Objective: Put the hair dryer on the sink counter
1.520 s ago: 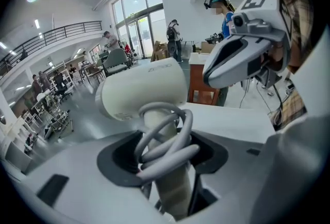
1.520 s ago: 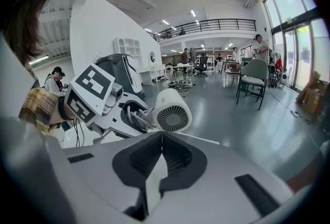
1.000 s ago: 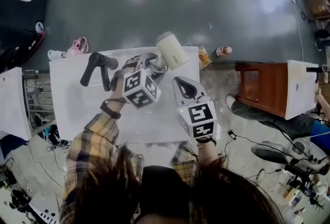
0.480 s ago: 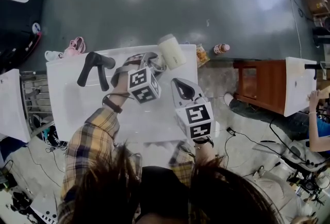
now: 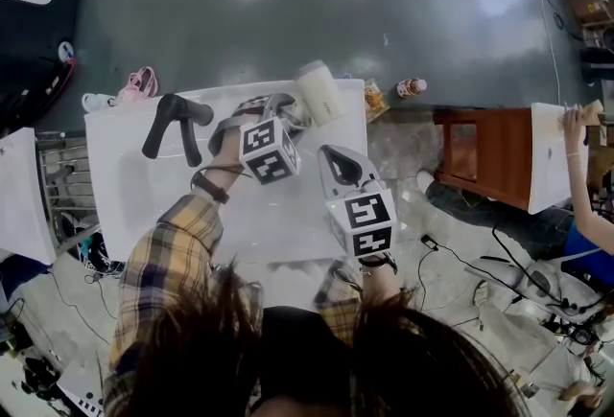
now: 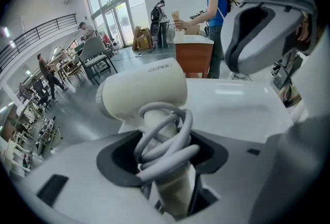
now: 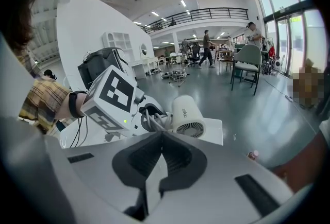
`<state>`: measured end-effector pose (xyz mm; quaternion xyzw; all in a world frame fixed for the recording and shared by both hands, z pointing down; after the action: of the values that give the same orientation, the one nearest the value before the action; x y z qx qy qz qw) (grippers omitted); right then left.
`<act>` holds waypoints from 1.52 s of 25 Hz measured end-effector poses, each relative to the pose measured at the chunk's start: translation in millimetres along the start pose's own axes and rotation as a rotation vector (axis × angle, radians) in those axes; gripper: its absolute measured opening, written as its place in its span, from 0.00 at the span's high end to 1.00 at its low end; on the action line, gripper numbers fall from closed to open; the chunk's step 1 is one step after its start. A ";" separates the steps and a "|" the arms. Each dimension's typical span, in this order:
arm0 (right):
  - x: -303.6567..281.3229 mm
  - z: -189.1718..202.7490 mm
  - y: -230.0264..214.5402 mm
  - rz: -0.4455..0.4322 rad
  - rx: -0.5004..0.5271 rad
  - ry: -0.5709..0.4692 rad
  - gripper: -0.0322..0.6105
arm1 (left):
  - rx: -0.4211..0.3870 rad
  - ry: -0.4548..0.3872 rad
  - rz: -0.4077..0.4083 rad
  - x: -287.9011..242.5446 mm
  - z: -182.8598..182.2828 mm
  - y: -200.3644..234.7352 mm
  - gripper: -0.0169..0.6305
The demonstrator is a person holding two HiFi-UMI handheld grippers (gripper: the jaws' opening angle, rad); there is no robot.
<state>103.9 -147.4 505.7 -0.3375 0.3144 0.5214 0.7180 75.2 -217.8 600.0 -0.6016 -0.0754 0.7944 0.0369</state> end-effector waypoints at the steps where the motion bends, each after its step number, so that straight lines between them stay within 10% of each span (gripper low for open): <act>1: 0.4 0.2 0.7 -0.003 0.001 0.002 0.93 | 0.007 -0.003 0.007 0.0 0.0 0.1 0.58; 38: 17.4 -13.0 11.5 0.012 0.056 -0.028 0.93 | 0.072 -0.011 0.017 17.6 4.1 3.4 0.50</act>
<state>96.0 -146.0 482.5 -0.3078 0.3207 0.5214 0.7284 66.6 -218.8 583.8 -0.5960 -0.0421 0.8002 0.0514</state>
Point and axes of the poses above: the fingertips, and each gripper's own axes: x backward along the fingers, y to its left, z out of its underside, the point moved 2 cm from there along x, backward along the fingers, and after that the axes turned 14 degrees about y, right-handed, at the moved point
